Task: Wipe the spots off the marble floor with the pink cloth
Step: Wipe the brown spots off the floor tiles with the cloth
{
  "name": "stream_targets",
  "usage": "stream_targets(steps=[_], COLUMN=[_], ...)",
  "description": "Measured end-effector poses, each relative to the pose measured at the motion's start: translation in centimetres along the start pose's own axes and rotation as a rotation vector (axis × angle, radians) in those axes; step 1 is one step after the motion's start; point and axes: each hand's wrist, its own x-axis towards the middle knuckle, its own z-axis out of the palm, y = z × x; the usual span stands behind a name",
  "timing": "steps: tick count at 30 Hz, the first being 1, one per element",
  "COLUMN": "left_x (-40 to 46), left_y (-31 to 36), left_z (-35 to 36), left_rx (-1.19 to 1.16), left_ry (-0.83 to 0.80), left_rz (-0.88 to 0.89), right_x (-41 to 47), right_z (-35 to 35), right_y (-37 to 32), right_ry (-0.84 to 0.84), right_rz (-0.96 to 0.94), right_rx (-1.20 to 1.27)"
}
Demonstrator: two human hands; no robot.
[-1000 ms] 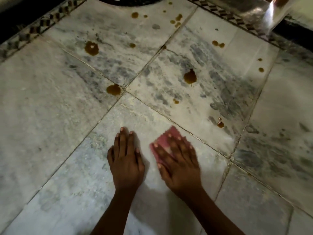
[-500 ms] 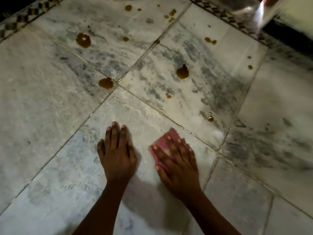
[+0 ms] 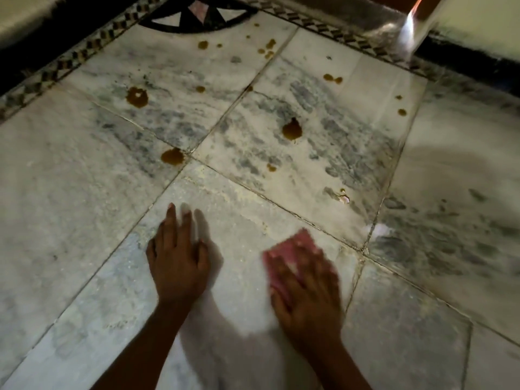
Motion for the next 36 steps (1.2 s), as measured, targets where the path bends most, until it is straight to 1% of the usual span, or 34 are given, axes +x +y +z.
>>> stream_targets(steps=[3,5,7,9,11,13,14,15,16,18,20,21,23,24,26,27,28,29,30,32,34,35,36], left_x=[3.5,5.2,5.8,5.5,5.1,5.3,5.3,5.4,5.3,5.4,5.8,5.9,5.7,5.9,6.0,6.0,6.0,6.0,6.0,6.1,6.2,6.2,6.2], left_y=[-4.0,-6.8,-8.7,-9.5,-9.9,-9.8,-9.9,-10.0,-10.2,-10.1,-10.1,-10.2,-10.2,-10.2,-10.2,-10.2,-10.1,-10.1,-9.9,-10.1,-10.3,-10.3,-10.3], left_z=[-0.8,-1.2,-1.1,-0.7,-0.3,-0.2,-0.2,-0.1,0.0,0.1,0.2,0.2,0.2,0.1,-0.1,-0.2,-0.2,-0.3,-0.3,-0.4,-0.2,0.0,0.3], left_rx=[0.069,0.102,0.094,0.066,0.041,0.027,0.03,0.039,0.05,0.05,0.045,0.043,0.038,0.026,-0.01,-0.018,-0.014,-0.008,-0.008,-0.015,-0.014,-0.007,-0.002], left_ry=[0.045,0.045,0.044,0.045,0.057,0.051,0.051,0.056,0.059,0.062,0.068,0.072,0.08,0.084,0.078,0.077,0.074,0.067,0.058,0.064,0.077,0.08,0.083], left_rz=[-0.025,-0.066,-0.132,-0.185,-0.21,-0.213,-0.217,-0.212,-0.214,-0.22,-0.25,-0.281,-0.314,-0.317,-0.317,-0.335,-0.352,-0.365,-0.366,-0.376,-0.383,-0.385,-0.388], right_x=[2.6,6.5,10.3,12.1,11.1,8.3,6.9,5.6,5.2,6.9,11.5,14.2,17.6,18.1,15.9,14.0,12.5,11.6,11.5,13.4,17.3,19.6,21.8], right_z=[0.7,1.5,2.8,3.6,3.9,3.0,2.6,2.1,1.7,2.2,4.0,4.9,6.5,6.8,6.2,5.5,4.7,4.2,3.9,4.5,6.2,7.1,7.8], right_y=[3.0,2.6,0.6,-2.6,-5.5,-6.0,-5.6,-4.8,-4.2,-3.9,-6.1,-7.6,-11.1,-12.9,-14.8,-14.7,-13.7,-12.5,-11.2,-10.2,-11.3,-12.4,-13.8], right_ry=[0.009,0.035,0.022,-0.046,-0.044,-0.036,-0.034,-0.039,-0.052,-0.05,-0.027,-0.025,-0.036,-0.041,-0.053,-0.052,-0.04,-0.035,-0.025,-0.033,-0.002,-0.008,-0.037], right_rz=[0.237,0.362,0.375,0.286,0.098,-0.077,-0.114,-0.11,-0.063,0.134,0.289,0.304,0.218,0.118,-0.106,-0.209,-0.272,-0.296,-0.269,-0.082,0.08,0.111,0.102], right_rx=[-0.073,-0.056,-0.015,-0.016,-0.049,-0.034,-0.026,-0.036,-0.056,-0.092,-0.07,-0.045,-0.01,-0.01,-0.031,-0.037,-0.03,-0.029,-0.046,-0.099,-0.129,-0.126,-0.128])
